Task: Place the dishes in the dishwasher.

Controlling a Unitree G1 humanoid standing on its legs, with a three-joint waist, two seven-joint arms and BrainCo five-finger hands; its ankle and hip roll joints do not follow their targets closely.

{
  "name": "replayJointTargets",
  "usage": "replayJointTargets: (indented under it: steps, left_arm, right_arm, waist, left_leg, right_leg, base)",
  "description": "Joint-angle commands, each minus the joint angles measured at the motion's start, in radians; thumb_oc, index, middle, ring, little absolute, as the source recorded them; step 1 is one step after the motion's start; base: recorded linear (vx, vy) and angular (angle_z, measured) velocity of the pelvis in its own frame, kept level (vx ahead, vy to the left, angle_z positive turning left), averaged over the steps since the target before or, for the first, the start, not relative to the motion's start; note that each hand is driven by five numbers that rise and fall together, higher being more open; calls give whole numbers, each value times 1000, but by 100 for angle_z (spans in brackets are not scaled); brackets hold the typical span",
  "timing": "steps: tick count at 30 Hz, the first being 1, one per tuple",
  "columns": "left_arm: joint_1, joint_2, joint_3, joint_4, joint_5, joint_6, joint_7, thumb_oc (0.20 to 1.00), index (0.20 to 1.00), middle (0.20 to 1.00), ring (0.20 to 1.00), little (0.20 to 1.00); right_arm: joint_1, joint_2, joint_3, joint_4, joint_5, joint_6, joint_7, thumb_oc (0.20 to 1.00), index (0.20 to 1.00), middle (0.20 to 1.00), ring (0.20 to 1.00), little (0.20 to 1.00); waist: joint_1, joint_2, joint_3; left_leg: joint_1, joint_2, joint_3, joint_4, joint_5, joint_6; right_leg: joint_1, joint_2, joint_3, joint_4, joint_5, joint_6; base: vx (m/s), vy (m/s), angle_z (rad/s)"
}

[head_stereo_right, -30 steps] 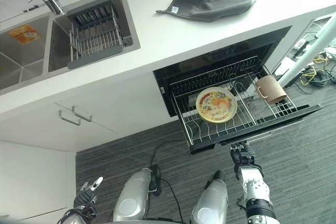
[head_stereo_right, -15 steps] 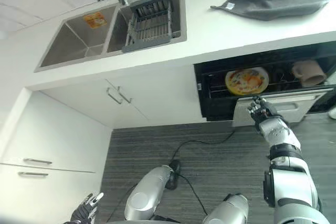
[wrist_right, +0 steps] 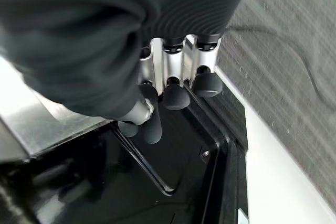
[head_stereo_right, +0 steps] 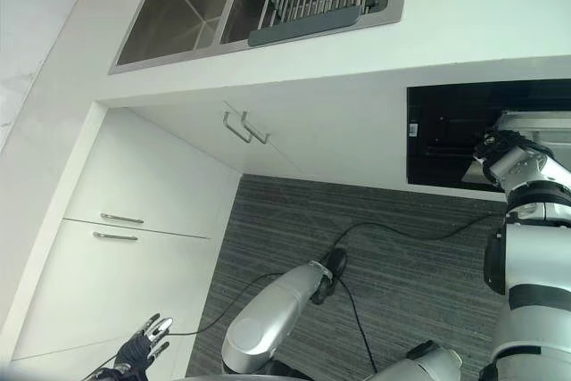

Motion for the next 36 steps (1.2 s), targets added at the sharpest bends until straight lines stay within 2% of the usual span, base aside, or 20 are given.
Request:
replayJointTargets:
  steps: [1, 3, 5, 8, 10, 15, 16, 19, 21, 22, 24, 26, 27, 28, 29, 31, 32, 34, 36]
  left_arm:
    - [-1, 88, 8, 10, 42, -24, -25, 1000, 1000, 1000, 1000, 1000]
    - [6, 98, 8, 10, 57, -45, -46, 1000, 1000, 1000, 1000, 1000]
    - [11, 102, 7, 8, 58, -59, -57, 1000, 1000, 1000, 1000, 1000]
    - [18, 106, 7, -6, 43, -72, -69, 1000, 1000, 1000, 1000, 1000]
    - [12, 107, 20, -19, 26, -75, -81, 1000, 1000, 1000, 1000, 1000]
    - [1, 102, 34, -55, 16, -97, -95, 1000, 1000, 1000, 1000, 1000]
    - [-4, 103, 39, -63, 9, -105, -94, 1000, 1000, 1000, 1000, 1000]
    - [-12, 108, 46, -81, 9, -126, -89, 1000, 1000, 1000, 1000, 1000]
    - [-26, 109, 48, -88, -3, -134, -72, 1000, 1000, 1000, 1000, 1000]
    - [-39, 104, 48, -100, -19, -136, -51, 1000, 1000, 1000, 1000, 1000]
    - [-52, 98, 51, -101, -29, -139, -38, 1000, 1000, 1000, 1000, 1000]
    - [-71, 78, 49, -141, -47, -133, 18, 1000, 1000, 1000, 1000, 1000]
    - [-71, 76, 49, -144, -48, -134, 18, 1000, 1000, 1000, 1000, 1000]
    - [-73, 73, 52, -146, -54, -132, 10, 1000, 1000, 1000, 1000, 1000]
    - [-83, 72, 51, -152, -70, -121, -16, 1000, 1000, 1000, 1000, 1000]
    - [-92, 72, 42, -156, -75, -108, -49, 1000, 1000, 1000, 1000, 1000]
    - [-106, 71, 32, -160, -77, -101, -76, 1000, 1000, 1000, 1000, 1000]
    - [-125, 68, 14, -147, -59, -101, -82, 1000, 1000, 1000, 1000, 1000]
    - [-135, 69, 5, -136, -37, -109, -67, 1000, 1000, 1000, 1000, 1000]
  right_arm:
    - [-252, -136, 63, -127, 1, -160, 37, 200, 200, 200, 200, 200]
    - [-274, -159, 76, -122, -4, -183, 43, 200, 200, 200, 200, 200]
    - [-278, -167, 81, -126, -5, -173, 49, 200, 200, 200, 200, 200]
    - [-266, -170, 86, -139, -36, -176, 94, 200, 200, 200, 200, 200]
    - [-211, -153, 74, -181, -46, -204, 135, 200, 200, 200, 200, 200]
    - [72, -55, -56, -367, -80, -305, 113, 200, 200, 200, 200, 200]
    - [164, -10, -86, -420, -90, -345, 115, 200, 200, 200, 200, 200]
    - [316, 67, -118, -520, -106, -376, 139, 200, 200, 200, 200, 200]
    - [407, 123, -115, -594, -123, -393, 148, 824, 824, 824, 824, 824]
    - [487, 174, -117, -658, -131, -409, 157, 1000, 1000, 1000, 1000, 1000]
    - [543, 215, -107, -698, -148, -426, 161, 1000, 1000, 1000, 1000, 1000]
    - [669, 292, -65, -755, -201, -428, 181, 1000, 1000, 1000, 1000, 1000]
    - [681, 300, -61, -759, -218, -422, 185, 1000, 1000, 1000, 1000, 1000]
    - [717, 315, -45, -758, -241, -430, 195, 1000, 1000, 1000, 1000, 1000]
    - [762, 337, -19, -738, -253, -435, 216, 1000, 1000, 1000, 1000, 1000]
    - [801, 349, -7, -713, -263, -432, 227, 1000, 1000, 1000, 1000, 1000]
    - [839, 363, 0, -691, -252, -427, 257, 1000, 1000, 1000, 1000, 1000]
    - [891, 403, 3, -637, -234, -430, 306, 1000, 1000, 1000, 1000, 1000]
    - [916, 432, 5, -608, -242, -438, 329, 1000, 1000, 1000, 1000, 1000]
  waist:
    - [37, 57, 29]
    - [36, 49, 32]
    - [31, 46, 36]
    - [24, 43, 46]
    - [13, 31, 56]
    - [-13, -16, 76]
    - [-18, -23, 82]
    - [-32, -59, 83]
    - [-45, -88, 83]
    - [-62, -113, 83]
    - [-76, -132, 83]
    - [-102, -182, 79]
    - [-103, -188, 76]
    - [-108, -205, 66]
    - [-117, -238, 46]
    - [-123, -267, 25]
    - [-129, -295, 0]
    - [-140, -330, -43]
    - [-145, -346, -63]
  left_leg:
    - [22, 23, -67, -220, 155, -56]
    - [20, 22, -71, -211, 149, -53]
    - [20, 20, -72, -205, 143, -52]
    - [20, 22, -69, -207, 140, -51]
    - [18, 24, -67, -208, 135, -51]
    - [27, 43, -64, -225, 127, -43]
    - [18, 53, -62, -231, 149, -32]
    - [10, 67, -61, -235, 143, -25]
    - [3, 79, -55, -237, 139, -23]
    - [-2, 93, -46, -233, 130, -22]
    - [-3, 104, -34, -231, 125, -23]
    - [22, 131, -4, -225, 104, -30]
    - [26, 134, 0, -227, 102, -31]
    - [34, 140, 7, -228, 96, -35]
    - [49, 148, 22, -227, 81, -39]
    - [66, 151, 34, -224, 62, -41]
    - [79, 147, 44, -221, 45, -38]
    - [123, 139, 50, -234, 24, -28]
    - [149, 135, 54, -242, 15, -22]
  right_leg:
    - [15, 69, 56, 40, -15, -80]
    - [23, 78, 57, 30, -9, -82]
    - [28, 86, 61, 17, -2, -83]
    - [35, 102, 66, -14, 12, -84]
    - [41, 117, 69, -50, 26, -83]
    - [87, 162, 66, -163, 74, -81]
    - [89, 180, 59, -200, 117, -83]
    - [102, 209, 65, -268, 148, -79]
    - [110, 228, 71, -311, 167, -77]
    - [113, 241, 77, -344, 183, -73]
    - [128, 253, 82, -384, 196, -70]
    - [198, 269, 86, -498, 239, -56]
    - [207, 269, 86, -510, 244, -55]
    - [231, 266, 89, -547, 262, -47]
    - [276, 260, 89, -612, 295, -33]
    - [318, 252, 91, -668, 329, -19]
    - [344, 239, 89, -709, 368, -6]
    - [364, 222, 97, -724, 411, 7]
    - [362, 213, 98, -705, 435, 10]
  base:
    - [65, -76, -3]
    - [50, -88, -1]
    - [16, -35, 0]
    - [-34, -15, -10]
    - [-94, -36, -22]
    - [-102, -44, -22]
    - [-184, -38, -11]
    - [-140, -74, -17]
    - [-124, -81, -22]
    - [-128, -48, -27]
    - [-121, -5, -29]
    - [-128, 113, -21]
    - [-57, 148, -35]
    - [-39, 163, -39]
    - [-28, 187, -40]
    - [-12, 229, -5]
    - [1, 311, 0]
    - [19, 305, 4]
    - [52, 176, -1]
